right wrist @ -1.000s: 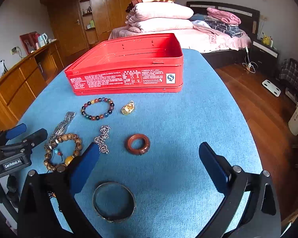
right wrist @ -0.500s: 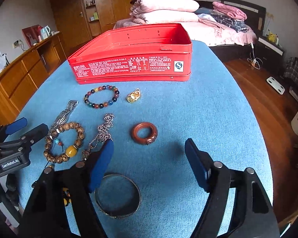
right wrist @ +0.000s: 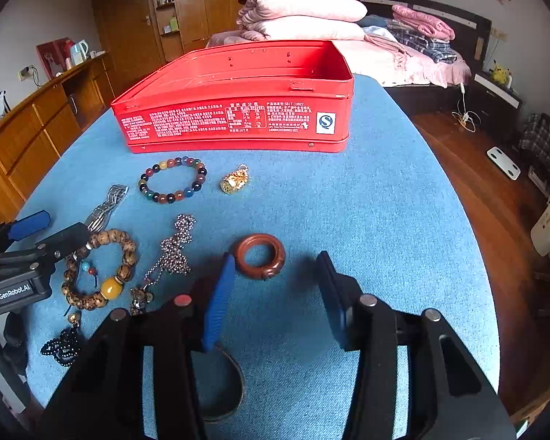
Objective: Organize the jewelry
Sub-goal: 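Grasp the brown stone ring with the right tool while the left tool grasps the silver watch, then carry the ring and watch into the red tin and open both tools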
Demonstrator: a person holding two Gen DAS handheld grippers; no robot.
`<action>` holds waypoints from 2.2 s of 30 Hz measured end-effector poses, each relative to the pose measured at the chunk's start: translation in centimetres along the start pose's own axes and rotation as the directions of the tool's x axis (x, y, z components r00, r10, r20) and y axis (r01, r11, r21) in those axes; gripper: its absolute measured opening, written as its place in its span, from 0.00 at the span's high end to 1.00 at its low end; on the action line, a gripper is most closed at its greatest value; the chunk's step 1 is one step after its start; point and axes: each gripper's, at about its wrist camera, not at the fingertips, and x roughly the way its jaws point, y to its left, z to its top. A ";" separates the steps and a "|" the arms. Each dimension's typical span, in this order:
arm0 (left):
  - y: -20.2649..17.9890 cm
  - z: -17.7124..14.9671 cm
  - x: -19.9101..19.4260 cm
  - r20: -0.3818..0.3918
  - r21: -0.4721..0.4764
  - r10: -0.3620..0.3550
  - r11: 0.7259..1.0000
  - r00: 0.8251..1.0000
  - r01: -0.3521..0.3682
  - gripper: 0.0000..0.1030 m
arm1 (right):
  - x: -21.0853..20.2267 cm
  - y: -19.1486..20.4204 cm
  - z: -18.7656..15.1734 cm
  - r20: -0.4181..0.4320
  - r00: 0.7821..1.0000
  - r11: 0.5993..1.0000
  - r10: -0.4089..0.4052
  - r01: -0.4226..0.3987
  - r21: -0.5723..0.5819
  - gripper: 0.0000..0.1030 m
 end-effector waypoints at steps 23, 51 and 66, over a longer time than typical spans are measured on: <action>-0.6 1.1 1.3 -0.037 -0.038 -0.149 0.988 0.988 0.147 0.57 | 0.2 -0.7 0.0 0.019 1.000 1.000 0.022 -0.022 0.013 0.62; 0.7 -0.8 -0.8 -0.012 -0.052 -0.076 0.996 0.997 0.075 0.69 | -0.1 -0.7 -0.3 0.025 1.000 0.999 0.004 -0.005 0.039 0.73; 0.3 -0.2 -2.2 0.021 -0.057 -0.090 0.994 0.996 0.091 0.69 | -2.8 0.9 0.0 0.065 0.998 1.000 0.013 -0.013 0.007 0.73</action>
